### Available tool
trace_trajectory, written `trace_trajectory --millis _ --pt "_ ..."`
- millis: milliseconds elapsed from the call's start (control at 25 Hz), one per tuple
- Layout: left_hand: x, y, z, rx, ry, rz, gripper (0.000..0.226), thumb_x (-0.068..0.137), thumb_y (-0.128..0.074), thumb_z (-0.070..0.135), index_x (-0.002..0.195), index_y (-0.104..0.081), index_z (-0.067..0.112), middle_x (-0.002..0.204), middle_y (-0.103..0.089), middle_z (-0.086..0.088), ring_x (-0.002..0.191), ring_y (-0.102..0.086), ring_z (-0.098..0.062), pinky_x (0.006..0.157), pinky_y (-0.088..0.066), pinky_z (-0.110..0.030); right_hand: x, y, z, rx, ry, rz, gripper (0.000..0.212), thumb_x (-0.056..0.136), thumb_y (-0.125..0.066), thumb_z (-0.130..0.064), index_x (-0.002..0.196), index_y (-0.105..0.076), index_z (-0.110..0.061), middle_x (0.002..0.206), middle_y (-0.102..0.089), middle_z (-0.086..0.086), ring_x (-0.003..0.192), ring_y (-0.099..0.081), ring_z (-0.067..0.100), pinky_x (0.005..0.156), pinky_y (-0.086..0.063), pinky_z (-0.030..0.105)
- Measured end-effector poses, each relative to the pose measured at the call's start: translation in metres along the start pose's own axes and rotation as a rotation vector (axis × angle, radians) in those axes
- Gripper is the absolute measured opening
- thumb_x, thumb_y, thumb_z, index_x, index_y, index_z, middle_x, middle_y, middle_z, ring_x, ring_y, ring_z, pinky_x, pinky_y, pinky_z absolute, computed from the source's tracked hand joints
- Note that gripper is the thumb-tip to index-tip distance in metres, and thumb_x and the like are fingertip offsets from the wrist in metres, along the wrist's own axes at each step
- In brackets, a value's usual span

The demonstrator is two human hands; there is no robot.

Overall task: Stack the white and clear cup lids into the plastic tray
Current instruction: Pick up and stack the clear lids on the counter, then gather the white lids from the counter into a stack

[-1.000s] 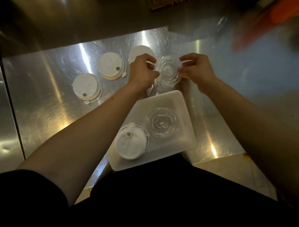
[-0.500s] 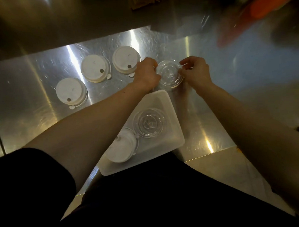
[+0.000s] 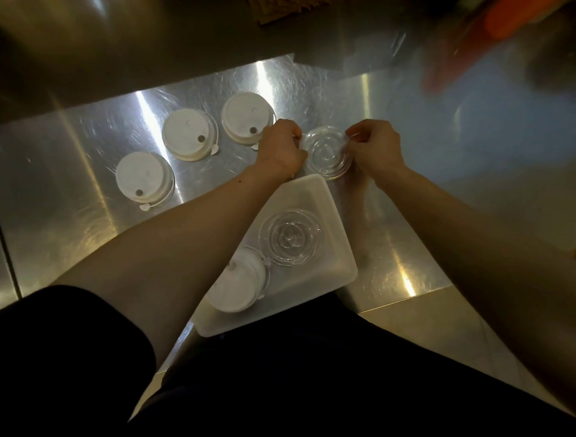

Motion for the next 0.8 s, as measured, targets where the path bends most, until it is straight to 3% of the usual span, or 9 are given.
trace_trajectory --millis 120,200,280,360,520,800 --pt "-0.006 0.008 -0.006 -0.045 0.035 0.002 0.034 0.079 -0.074 0.014 0.111 -0.065 0.009 0.105 -0.070 -0.011 0.099 -0.066 -0.023 0.094 -0.047 -0.027 -0.001 0.002 0.000 0.011 -0.006 -0.013 0.030 0.081 -0.061 -0.005 0.108 -0.070 -0.011 0.093 -0.066 0.003 0.083 -0.066 0.015 0.072 -0.054 0.014" --pt "-0.013 0.023 -0.008 -0.089 0.033 0.042 0.031 0.080 -0.074 0.016 0.109 -0.065 0.010 0.101 -0.070 -0.009 0.093 -0.067 -0.022 0.083 -0.056 -0.031 -0.003 0.005 -0.006 0.010 0.020 -0.005 0.031 0.083 -0.062 -0.007 0.113 -0.068 -0.011 0.098 -0.066 0.004 0.079 -0.062 0.011 0.062 -0.047 0.004" --pt "-0.020 0.042 -0.011 -0.110 0.014 0.104 0.032 0.082 -0.073 0.022 0.111 -0.065 0.011 0.104 -0.069 -0.007 0.090 -0.067 -0.019 0.072 -0.058 -0.025 -0.003 0.005 -0.020 -0.007 0.090 0.000 0.034 0.083 -0.065 -0.011 0.117 -0.066 -0.013 0.108 -0.068 0.007 0.091 -0.064 0.014 0.078 -0.049 0.014" --pt "-0.026 0.063 -0.019 -0.148 0.026 0.183 0.035 0.082 -0.073 0.024 0.113 -0.064 0.011 0.107 -0.069 -0.007 0.091 -0.068 -0.019 0.077 -0.059 -0.029 -0.004 0.000 -0.038 -0.017 0.161 -0.024 0.036 0.084 -0.067 -0.015 0.120 -0.063 -0.013 0.113 -0.067 0.007 0.097 -0.064 0.015 0.087 -0.050 0.021" --pt "-0.027 0.086 -0.040 -0.181 0.101 0.293 0.046 0.081 -0.073 0.028 0.122 -0.056 0.016 0.118 -0.063 -0.005 0.099 -0.064 -0.021 0.073 -0.057 -0.029 -0.006 -0.019 -0.074 -0.021 0.243 -0.080 0.040 0.087 -0.067 -0.020 0.125 -0.059 -0.017 0.118 -0.066 0.006 0.096 -0.061 0.012 0.085 -0.050 0.022" --pt "-0.015 0.085 -0.059 -0.132 0.159 0.242 0.059 0.084 -0.069 0.028 0.137 -0.044 0.017 0.138 -0.051 -0.010 0.121 -0.055 -0.029 0.102 -0.047 -0.039 0.002 -0.064 -0.108 -0.043 0.257 -0.206 0.046 0.088 -0.067 -0.020 0.132 -0.054 -0.016 0.127 -0.061 0.008 0.105 -0.059 0.016 0.085 -0.047 0.021"
Point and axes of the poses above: each hand's wrist, its own x-axis towards the middle knuckle, its own y-axis out of the back of the hand, z = x × y, the point moved 9 cm from there along x, towards the middle knuckle
